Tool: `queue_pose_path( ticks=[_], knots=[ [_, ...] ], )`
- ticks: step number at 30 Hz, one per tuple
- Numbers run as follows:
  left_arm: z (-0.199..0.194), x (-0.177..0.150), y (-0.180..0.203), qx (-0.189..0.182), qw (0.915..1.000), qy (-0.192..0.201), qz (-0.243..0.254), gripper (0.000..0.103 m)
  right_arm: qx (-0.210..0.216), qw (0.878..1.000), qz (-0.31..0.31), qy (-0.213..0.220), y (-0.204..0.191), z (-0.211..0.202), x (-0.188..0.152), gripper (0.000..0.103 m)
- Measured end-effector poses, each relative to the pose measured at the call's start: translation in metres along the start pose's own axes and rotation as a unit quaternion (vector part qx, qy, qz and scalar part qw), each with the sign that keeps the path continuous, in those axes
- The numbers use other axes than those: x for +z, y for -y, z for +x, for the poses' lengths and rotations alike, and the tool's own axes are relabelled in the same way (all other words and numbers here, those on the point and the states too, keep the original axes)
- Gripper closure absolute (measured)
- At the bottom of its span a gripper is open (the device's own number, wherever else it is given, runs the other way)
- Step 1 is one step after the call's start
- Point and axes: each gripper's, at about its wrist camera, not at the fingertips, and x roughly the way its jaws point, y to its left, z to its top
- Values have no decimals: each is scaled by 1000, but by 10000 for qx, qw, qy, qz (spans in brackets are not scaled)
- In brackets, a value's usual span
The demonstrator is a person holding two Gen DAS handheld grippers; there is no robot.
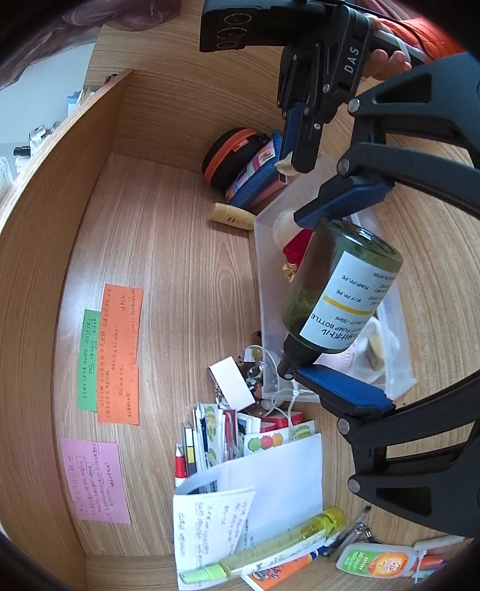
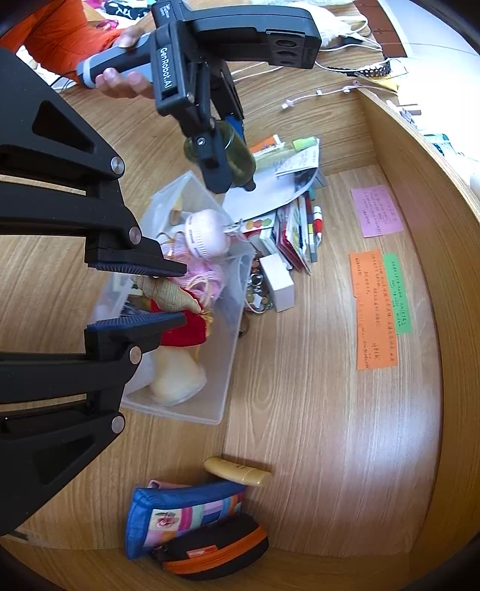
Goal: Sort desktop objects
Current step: 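Lower the green bottle into the bin with the left tool while the right tool drops the seashell in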
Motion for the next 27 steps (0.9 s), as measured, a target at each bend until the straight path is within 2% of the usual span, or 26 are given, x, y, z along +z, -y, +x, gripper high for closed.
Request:
queue_pose_path(
  ticks=[6, 15, 19, 27],
  knots=[
    [28, 13, 4, -125, 9997, -187, -10, 27, -55, 9999, 60, -87, 10, 25, 5, 85],
    [67, -5, 9, -19, 9982, -579, 127, 27, -227, 9987, 194, -402, 28, 53, -8, 85],
    [70, -10, 18, 178, 9979, -503, 359, 27, -362, 9981, 127, -480, 26, 59, -12, 85],
    [75, -12, 25, 336, 9970, -445, 535, 27, -564, 9972, 107, -482, 28, 62, -13, 86]
  ],
)
